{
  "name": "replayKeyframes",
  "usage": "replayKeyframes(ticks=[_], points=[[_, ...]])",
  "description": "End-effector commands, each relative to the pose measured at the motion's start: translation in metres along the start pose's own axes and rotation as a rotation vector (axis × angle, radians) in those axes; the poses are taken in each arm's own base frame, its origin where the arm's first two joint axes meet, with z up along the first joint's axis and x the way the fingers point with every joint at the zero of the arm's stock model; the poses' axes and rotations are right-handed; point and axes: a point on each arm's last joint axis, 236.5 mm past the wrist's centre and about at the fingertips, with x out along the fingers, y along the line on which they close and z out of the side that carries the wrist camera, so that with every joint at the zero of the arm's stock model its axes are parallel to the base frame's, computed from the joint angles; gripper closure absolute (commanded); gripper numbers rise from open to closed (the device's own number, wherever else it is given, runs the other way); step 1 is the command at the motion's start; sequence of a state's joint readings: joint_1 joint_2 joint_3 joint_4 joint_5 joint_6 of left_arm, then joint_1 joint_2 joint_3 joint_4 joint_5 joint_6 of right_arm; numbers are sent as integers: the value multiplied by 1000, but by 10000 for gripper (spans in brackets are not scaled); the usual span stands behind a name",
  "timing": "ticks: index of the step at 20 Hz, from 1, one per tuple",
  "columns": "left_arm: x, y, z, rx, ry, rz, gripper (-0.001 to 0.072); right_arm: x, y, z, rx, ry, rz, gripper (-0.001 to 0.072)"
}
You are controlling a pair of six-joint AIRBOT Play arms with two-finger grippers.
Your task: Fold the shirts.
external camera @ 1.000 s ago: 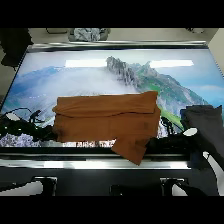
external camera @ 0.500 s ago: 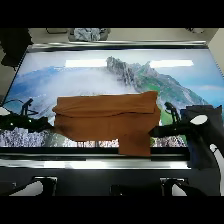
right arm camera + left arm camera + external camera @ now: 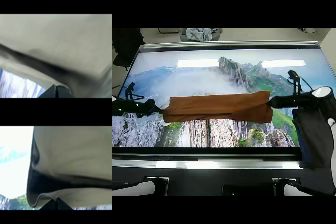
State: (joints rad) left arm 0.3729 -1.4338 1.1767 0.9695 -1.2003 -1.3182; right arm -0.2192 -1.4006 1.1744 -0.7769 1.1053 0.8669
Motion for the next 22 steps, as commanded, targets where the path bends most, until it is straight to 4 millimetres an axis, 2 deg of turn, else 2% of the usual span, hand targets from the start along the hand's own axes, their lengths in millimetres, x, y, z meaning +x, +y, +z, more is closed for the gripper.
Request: replayKeyframes(ticks=[1, 4, 6, 9, 12, 13, 14, 15, 16, 17, 19, 20, 22], points=[[22, -11, 46, -32, -39, -49, 688, 21, -33, 58, 42, -110, -18, 683], [42, -28, 83, -1, -78, -67, 687, 43, -63, 78, 131, -162, -38, 683], [61, -27, 94, -26, -69, -68, 687, 61, -75, 71, 175, -153, -31, 682], [94, -9, 80, -104, 12, -62, 686, 85, -91, 49, 206, -92, -29, 681], [111, -2, 72, -137, 51, -64, 676, 97, -96, 37, 227, -58, -17, 679], [111, -5, 72, -140, 51, -72, 621, 97, -96, 37, 227, -58, -18, 678], [109, -8, 75, -145, 42, -85, 351, 95, -96, 39, 219, -65, -17, 630], [103, -11, 79, -140, 37, -95, 94, 89, -95, 43, 182, -69, -13, 373], [92, -15, 84, -125, 29, -101, 84, 78, -94, 47, 106, -63, -14, 114], [80, -20, 90, -101, 18, -108, 84, 65, -101, 45, 46, -33, -54, 106], [50, -33, 102, -38, -35, -117, 92, 34, -134, 31, 0, 53, -222, 3], [36, -42, 106, -16, -64, -120, 92, 27, -145, 22, 12, 88, -267, 1], [14, -59, 109, 30, -107, -126, 93, 29, -148, 4, 82, 130, -218, 0]])
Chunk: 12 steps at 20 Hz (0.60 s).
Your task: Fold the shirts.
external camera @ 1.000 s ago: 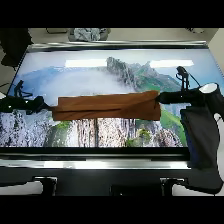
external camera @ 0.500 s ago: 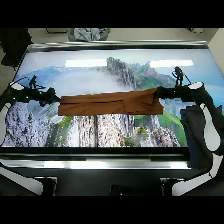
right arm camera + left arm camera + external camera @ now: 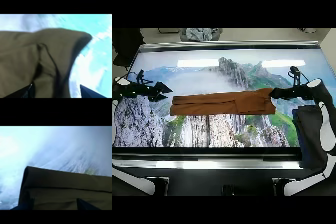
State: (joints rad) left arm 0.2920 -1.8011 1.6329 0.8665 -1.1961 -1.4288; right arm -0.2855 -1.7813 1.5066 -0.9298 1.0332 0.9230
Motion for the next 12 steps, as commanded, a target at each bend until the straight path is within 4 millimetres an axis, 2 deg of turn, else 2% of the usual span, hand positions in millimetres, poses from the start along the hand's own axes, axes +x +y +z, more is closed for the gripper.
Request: replayKeyframes(ticks=[1, 3, 6, 10, 12], points=[[-36, -33, 8, 84, -64, -18, 94, -2, -18, -31, 58, 109, 4, 0], [-47, -53, 3, 125, -74, -29, 94, 16, -7, -38, 127, 122, 95, 0], [-54, -79, -10, 193, -55, -46, 95, 37, 11, -31, 241, 80, 229, 0], [-46, -106, -28, 252, -16, -67, 95, 53, 33, -40, 268, 123, 309, 1], [-36, -121, -39, 282, 9, -79, 95, 60, 51, -43, 234, 148, 328, 8]])
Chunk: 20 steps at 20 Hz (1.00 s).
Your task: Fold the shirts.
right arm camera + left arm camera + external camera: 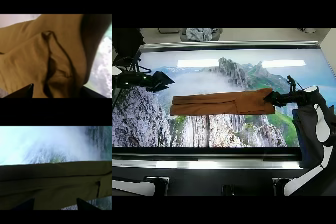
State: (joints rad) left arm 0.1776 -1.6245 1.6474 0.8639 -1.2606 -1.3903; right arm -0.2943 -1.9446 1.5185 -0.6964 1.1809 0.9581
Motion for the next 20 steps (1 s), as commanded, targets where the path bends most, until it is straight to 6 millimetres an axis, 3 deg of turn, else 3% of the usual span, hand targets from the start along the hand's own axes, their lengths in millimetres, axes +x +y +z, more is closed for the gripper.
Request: replayKeyframes(ticks=[1, 2, 3, 4, 5, 6, 7, 10, 13, 16, 20], points=[[13, -31, -13, 60, 41, -28, 95, 23, 21, -13, -15, 58, 50, 40], [19, -41, -18, 77, 57, -37, 95, 28, 30, -14, -29, 65, 62, 203], [28, -52, -26, 99, 80, -48, 111, 30, 40, -15, -58, 73, 74, 562], [38, -62, -36, 136, 106, -59, 113, 26, 50, -14, -81, 73, 78, 676], [51, -72, -49, 169, 143, -71, 192, 19, 62, -10, -121, 60, 80, 677], [66, -81, -64, 184, 183, -81, 489, 8, 78, -5, -166, 42, 78, 678], [85, -89, -83, 200, 227, -90, 671, -4, 96, -2, -210, 27, 75, 678], [145, -115, -136, 252, 329, -106, 679, -40, 150, -10, -312, 32, 27, 678], [197, -139, -172, 236, 357, -114, 680, -71, 183, -28, -405, 58, -89, 678], [231, -161, -188, 150, 342, -168, 680, -108, 210, -44, -438, 43, -151, 678], [260, -196, -213, -11, 358, -280, 680, -149, 245, -54, -467, -34, -156, 678]])
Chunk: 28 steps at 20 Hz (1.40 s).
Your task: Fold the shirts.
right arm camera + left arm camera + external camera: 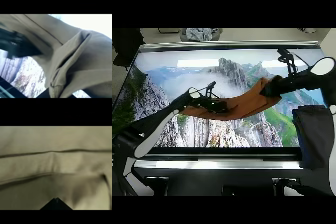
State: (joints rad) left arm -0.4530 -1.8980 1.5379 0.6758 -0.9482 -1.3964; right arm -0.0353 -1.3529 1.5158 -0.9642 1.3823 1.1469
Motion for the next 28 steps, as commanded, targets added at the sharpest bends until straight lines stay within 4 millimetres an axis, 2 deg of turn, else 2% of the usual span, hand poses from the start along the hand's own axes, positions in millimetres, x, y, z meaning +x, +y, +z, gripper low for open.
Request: replayKeyframes(ticks=[1, 3, 5, 7, 9, 11, 13, 14, 16, 18, 20, 22, 23, 24, 25, 27, 28], points=[[46, -33, -8, -132, -21, -122, 680, -40, 27, -3, -8, -42, -36, 678], [71, -61, -24, -160, -9, -186, 680, -50, 33, -1, -13, -68, -44, 678], [86, -86, -40, -115, 11, -243, 680, -48, 31, 1, 2, -71, -44, 678], [82, -87, -40, -64, 15, -238, 684, -40, 25, 4, 19, -69, -42, 678], [53, -69, -23, -15, -13, -174, 685, -27, 26, 10, 46, -76, 7, 678], [-3, -33, 8, 41, -82, -28, 685, -12, 34, 24, 62, -109, 98, 679], [-86, 10, 41, 114, -185, 148, 684, 8, 41, 33, 79, -116, 165, 679], [-135, 29, 58, 129, -258, 228, 684, 22, 46, 33, 77, -98, 179, 679], [-228, 50, 80, 123, -406, 314, 683, 58, 64, 32, 70, -59, 223, 678], [-303, 58, 87, 91, -536, 349, 683, 98, 94, 34, 78, -45, 301, 678], [-355, 59, 84, 75, -627, 375, 683, 138, 122, 34, 102, -34, 371, 678], [-379, 56, 78, 73, -675, 389, 682, 178, 145, 22, 142, 13, 423, 677], [-382, 53, 75, 78, -679, 390, 682, 199, 150, 15, 162, 32, 429, 632], [-379, 52, 72, 81, -673, 388, 682, 215, 154, 14, 190, 28, 436, 301], [-373, 53, 68, 80, -659, 385, 681, 227, 156, 17, 204, 3, 439, 29], [-355, 60, 59, 66, -614, 381, 682, 228, 144, 25, 206, -30, 411, 15], [-347, 65, 53, 61, -583, 383, 682, 221, 132, 27, 193, -33, 389, 18]])
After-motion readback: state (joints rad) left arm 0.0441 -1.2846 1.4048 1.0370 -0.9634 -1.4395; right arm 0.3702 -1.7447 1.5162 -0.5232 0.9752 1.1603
